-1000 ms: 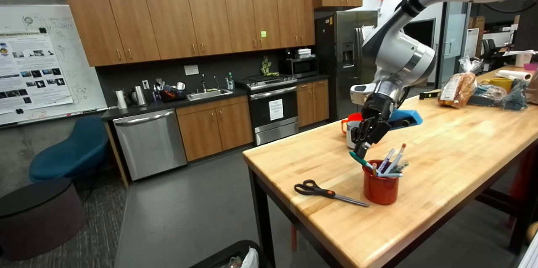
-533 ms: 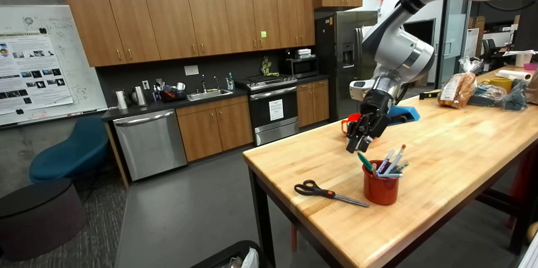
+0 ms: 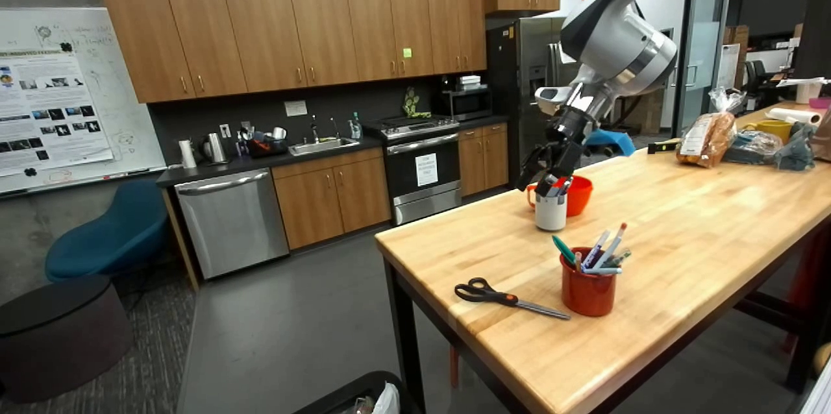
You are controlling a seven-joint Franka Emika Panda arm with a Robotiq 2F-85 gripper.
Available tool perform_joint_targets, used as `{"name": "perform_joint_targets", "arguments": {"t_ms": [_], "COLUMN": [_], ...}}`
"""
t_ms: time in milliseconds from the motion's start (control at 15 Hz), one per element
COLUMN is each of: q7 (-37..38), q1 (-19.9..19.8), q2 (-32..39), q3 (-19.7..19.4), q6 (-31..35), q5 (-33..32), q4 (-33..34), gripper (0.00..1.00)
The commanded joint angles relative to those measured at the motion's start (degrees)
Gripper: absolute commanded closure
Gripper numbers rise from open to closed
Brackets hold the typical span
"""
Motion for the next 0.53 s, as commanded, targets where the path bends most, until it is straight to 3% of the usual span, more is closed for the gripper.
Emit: {"name": "perform_joint_targets", "arguments": {"t_ms": [0, 333, 467], "q7": [9.3, 23.8, 31.8], "q1": [0.1, 1.1, 1.0], "q2": [-3.3, -3.5, -3.0], "q3": [3.0, 6.3, 7.3], "q6": [10.4, 27.0, 32.8], "q5": [-0.5, -3.8, -8.1], "q4": [-0.6, -0.8, -1.1], "gripper": [0.0, 0.0, 0.0]}}
